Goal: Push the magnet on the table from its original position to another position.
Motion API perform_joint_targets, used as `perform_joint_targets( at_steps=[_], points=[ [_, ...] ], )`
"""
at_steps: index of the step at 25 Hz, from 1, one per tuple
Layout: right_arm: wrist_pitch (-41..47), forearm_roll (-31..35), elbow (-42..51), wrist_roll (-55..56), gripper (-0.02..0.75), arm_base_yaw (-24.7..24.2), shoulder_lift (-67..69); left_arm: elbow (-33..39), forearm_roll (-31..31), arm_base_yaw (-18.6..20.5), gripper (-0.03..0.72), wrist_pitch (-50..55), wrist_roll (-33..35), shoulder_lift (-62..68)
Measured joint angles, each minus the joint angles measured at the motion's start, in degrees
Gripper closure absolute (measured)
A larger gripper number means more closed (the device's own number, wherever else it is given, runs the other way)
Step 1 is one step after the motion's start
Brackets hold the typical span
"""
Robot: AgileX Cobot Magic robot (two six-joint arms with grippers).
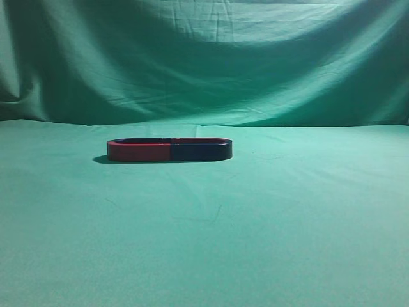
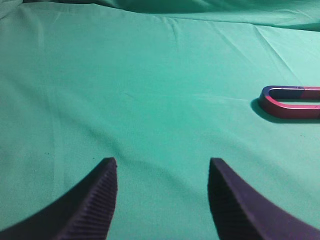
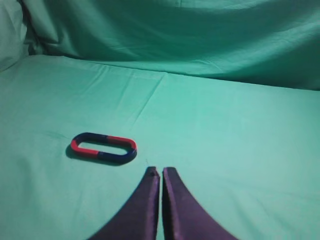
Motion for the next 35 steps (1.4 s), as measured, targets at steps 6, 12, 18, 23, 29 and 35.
perform_joint_targets(
  at_steps=[6, 12, 18, 23, 29, 35],
  points=[
    [0.3, -1.4, 7.3, 0.4, 0.738, 0.0, -9.0, 0.0, 0.0, 0.0, 0.316, 0.0, 0.0, 0.0],
    [-6.3, -8.7, 16.2, 8.7, 0.738, -0.1, -15.9, 0.0, 0.0, 0.0, 0.316, 0.0, 0.0, 0.0],
    [-18.7, -11.5, 29.3, 13.3, 0.738, -11.1, -20.2, 0.0, 0.0, 0.0, 0.316, 0.0, 0.0, 0.0],
    [-26.2, -11.8, 40.8, 13.7, 0.738, -20.6, -23.1, 0.0, 0.0, 0.0, 0.316, 0.0, 0.0, 0.0],
    [-30.3, -11.2, 46.3, 13.7, 0.738, -22.6, -23.4, 0.0, 0.0, 0.0, 0.316, 0.0, 0.0, 0.0],
    [-25.8, -9.7, 46.4, 13.4, 0.738, -22.7, -23.5, 0.0, 0.0, 0.0, 0.316, 0.0, 0.0, 0.0]
  ],
)
